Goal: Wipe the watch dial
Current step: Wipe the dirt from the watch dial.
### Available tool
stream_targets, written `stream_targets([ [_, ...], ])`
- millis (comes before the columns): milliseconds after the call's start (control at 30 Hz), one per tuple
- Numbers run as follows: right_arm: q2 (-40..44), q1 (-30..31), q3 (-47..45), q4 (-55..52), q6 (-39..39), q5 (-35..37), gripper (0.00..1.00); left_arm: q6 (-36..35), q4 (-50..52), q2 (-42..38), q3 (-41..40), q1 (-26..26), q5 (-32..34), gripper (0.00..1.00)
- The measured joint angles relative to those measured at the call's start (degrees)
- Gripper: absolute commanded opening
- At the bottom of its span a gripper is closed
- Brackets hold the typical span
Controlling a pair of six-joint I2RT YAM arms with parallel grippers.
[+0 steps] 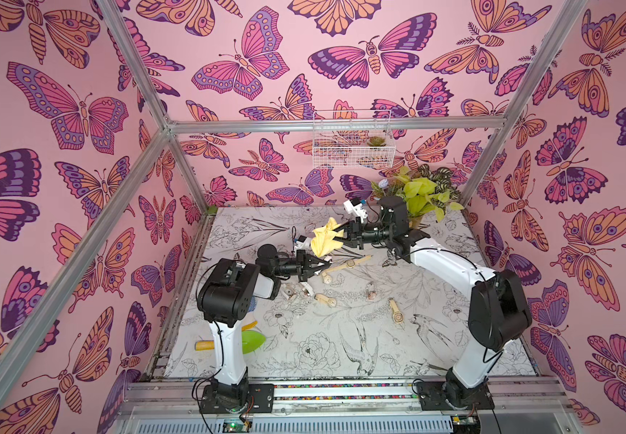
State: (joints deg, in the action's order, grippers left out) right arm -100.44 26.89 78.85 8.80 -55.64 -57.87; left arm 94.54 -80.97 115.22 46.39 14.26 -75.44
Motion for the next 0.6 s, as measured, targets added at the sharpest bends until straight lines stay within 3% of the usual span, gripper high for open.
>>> stream_targets([
  [233,1.95,-2.69,-0.76,-4.39,2.56,1.55,0.00,0.04,0.00,-0.15,-0.26,0.00,0.68,0.00],
  [600,4.72,-5.42,-6.12,-19.71,11.28,11.69,0.00,1.31,0.22,-2.62,-0.46,0.83,6.25,0.00],
])
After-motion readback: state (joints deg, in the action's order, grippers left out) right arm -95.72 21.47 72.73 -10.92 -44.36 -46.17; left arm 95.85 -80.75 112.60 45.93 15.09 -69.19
